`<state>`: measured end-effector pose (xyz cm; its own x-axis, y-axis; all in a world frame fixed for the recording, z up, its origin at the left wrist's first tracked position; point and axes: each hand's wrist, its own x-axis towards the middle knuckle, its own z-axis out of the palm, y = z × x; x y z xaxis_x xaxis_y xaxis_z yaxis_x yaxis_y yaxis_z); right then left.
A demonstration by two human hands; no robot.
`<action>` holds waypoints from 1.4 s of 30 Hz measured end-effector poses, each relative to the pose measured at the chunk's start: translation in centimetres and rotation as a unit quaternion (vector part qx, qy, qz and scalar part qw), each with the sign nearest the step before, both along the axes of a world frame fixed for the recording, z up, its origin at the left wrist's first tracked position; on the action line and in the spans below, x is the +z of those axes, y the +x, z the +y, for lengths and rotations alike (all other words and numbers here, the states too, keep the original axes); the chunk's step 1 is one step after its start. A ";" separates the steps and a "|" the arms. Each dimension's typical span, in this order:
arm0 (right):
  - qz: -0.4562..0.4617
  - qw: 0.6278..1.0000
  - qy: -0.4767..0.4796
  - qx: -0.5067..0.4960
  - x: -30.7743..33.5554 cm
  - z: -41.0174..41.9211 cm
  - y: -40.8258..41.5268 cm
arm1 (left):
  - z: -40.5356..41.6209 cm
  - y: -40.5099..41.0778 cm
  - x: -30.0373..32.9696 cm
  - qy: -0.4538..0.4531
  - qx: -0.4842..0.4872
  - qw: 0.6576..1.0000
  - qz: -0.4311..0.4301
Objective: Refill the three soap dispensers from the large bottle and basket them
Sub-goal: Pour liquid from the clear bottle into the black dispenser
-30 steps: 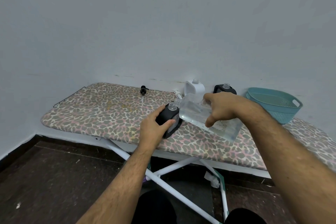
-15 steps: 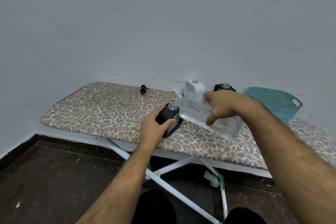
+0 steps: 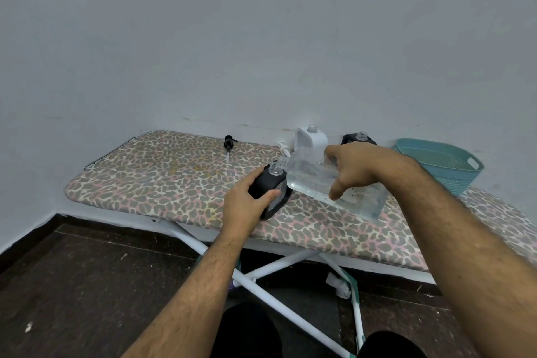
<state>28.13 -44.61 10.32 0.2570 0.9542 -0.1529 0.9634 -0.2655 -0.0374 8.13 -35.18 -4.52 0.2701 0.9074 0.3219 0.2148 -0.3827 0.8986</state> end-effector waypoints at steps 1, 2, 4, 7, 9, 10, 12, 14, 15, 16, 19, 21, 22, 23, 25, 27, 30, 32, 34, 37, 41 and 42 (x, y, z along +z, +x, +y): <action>0.000 1.000 0.000 0.000 0.0 0.0 0.0 | 0.0 0.0 0.0 0.000 0.001 1.000 0.000; 0.001 1.000 0.000 0.001 0.0 0.0 0.0 | 0.0 0.0 -0.1 0.000 0.001 1.000 0.001; 0.000 1.000 -0.001 0.001 0.0 0.1 0.0 | 0.0 0.0 -0.1 0.000 0.001 1.000 0.002; -0.006 1.000 -0.001 0.001 -0.1 0.2 0.2 | 0.1 0.0 -0.1 -0.003 -0.001 1.000 -0.002; -0.008 1.000 -0.001 0.001 -0.1 0.3 0.2 | 0.0 0.0 -0.1 -0.004 -0.002 1.000 -0.006; -0.008 1.000 -0.001 0.000 -0.1 0.3 0.3 | 0.0 0.0 -0.1 -0.005 -0.002 1.000 -0.006; -0.009 1.000 -0.001 0.000 0.0 0.3 0.2 | 0.0 0.0 -0.1 -0.004 0.000 1.000 -0.005; -0.012 1.000 -0.001 -0.001 0.0 0.3 0.2 | 0.0 0.0 0.0 -0.005 -0.001 1.000 -0.005; -0.012 1.000 -0.003 -0.001 0.0 0.3 0.2 | 0.0 0.0 0.0 -0.005 -0.002 1.000 -0.006; -0.012 1.000 -0.004 -0.002 0.0 0.3 0.2 | 0.0 0.0 0.0 -0.007 -0.003 1.000 -0.006; -0.012 1.000 -0.005 -0.002 0.1 0.4 0.2 | -0.1 0.0 0.0 -0.007 0.000 1.000 -0.004; -0.012 1.000 -0.005 -0.002 0.1 0.4 0.2 | -0.1 0.0 0.0 -0.006 0.002 1.000 -0.003; -0.013 1.000 -0.006 -0.001 0.1 0.4 0.2 | 0.0 0.0 0.0 -0.005 0.002 1.000 -0.003; -0.013 1.000 -0.006 -0.001 0.2 0.4 0.2 | 0.0 0.0 0.0 -0.005 0.002 1.000 -0.002; -0.014 1.000 -0.007 0.000 0.2 0.4 0.2 | 0.0 0.0 0.0 -0.005 0.001 1.000 -0.002; -0.013 1.000 -0.006 0.000 0.2 0.5 0.3 | -0.1 0.0 0.1 -0.007 0.000 1.000 -0.004; -0.013 1.000 -0.007 -0.001 0.3 0.5 0.3 | 0.0 0.0 0.0 -0.006 -0.003 1.000 -0.005; -0.016 1.000 -0.008 0.000 0.4 0.5 0.2 | 0.0 -0.1 0.0 -0.006 -0.006 1.000 -0.006; -0.017 1.000 -0.009 0.000 0.4 0.5 0.2 | 0.0 -0.1 -0.1 -0.008 -0.007 1.000 -0.008; -0.019 1.000 -0.012 0.001 0.5 0.5 0.2 | 0.0 0.0 0.0 -0.007 -0.006 1.000 -0.009; -0.022 1.000 -0.014 0.001 0.6 0.5 0.0 | 0.0 0.0 0.0 -0.009 -0.007 1.000 -0.010; -0.022 1.000 -0.014 0.001 0.7 0.6 0.0 | 0.0 0.0 0.0 -0.009 -0.007 1.000 -0.010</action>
